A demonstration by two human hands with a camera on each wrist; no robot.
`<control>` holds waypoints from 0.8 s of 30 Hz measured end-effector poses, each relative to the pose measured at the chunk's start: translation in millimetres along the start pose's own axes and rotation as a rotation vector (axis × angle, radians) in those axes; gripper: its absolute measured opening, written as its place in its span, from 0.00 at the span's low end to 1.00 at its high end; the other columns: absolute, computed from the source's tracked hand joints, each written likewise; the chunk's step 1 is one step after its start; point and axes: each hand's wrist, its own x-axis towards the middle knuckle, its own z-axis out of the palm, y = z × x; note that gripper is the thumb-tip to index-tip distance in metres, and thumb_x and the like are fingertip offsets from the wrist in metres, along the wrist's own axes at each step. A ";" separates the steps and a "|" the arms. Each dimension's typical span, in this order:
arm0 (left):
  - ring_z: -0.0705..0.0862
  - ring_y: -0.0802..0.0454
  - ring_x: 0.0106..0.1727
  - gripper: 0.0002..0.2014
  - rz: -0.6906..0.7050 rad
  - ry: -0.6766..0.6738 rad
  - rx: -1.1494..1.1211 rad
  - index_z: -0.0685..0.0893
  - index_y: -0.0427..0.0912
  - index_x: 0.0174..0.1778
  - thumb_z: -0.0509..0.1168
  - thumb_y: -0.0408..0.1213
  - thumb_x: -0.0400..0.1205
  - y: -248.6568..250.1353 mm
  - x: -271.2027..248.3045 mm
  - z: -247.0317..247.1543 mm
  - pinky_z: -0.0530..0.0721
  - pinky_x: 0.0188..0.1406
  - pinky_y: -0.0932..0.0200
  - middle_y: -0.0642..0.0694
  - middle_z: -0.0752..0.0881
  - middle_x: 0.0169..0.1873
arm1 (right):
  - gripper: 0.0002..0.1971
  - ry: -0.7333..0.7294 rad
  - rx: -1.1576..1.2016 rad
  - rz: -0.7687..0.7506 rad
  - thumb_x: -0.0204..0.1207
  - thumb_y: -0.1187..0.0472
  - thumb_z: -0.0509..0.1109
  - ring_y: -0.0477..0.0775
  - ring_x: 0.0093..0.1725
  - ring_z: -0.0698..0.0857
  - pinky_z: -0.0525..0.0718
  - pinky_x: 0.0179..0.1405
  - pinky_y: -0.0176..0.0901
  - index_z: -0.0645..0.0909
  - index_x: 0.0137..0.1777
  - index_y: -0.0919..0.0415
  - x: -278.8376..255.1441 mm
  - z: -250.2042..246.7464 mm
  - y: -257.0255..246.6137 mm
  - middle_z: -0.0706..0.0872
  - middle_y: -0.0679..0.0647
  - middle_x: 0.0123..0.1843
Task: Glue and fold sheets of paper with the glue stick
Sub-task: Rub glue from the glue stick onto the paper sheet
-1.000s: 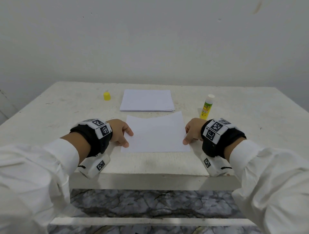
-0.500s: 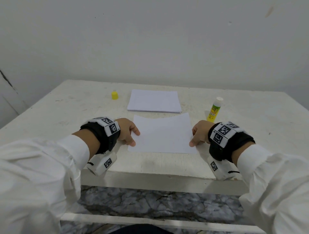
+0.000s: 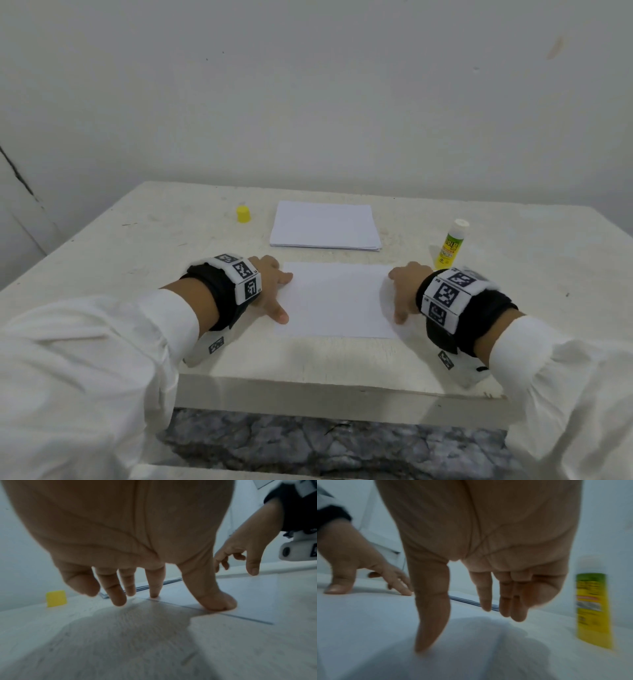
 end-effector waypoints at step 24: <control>0.58 0.42 0.82 0.63 0.025 -0.097 0.064 0.43 0.35 0.83 0.72 0.67 0.67 18.0 18.0 -22.2 0.61 0.78 0.46 0.41 0.46 0.84 | 0.62 -0.130 -0.188 -0.105 0.63 0.41 0.79 0.60 0.83 0.55 0.59 0.80 0.55 0.40 0.84 0.65 15.0 -7.7 13.5 0.48 0.59 0.85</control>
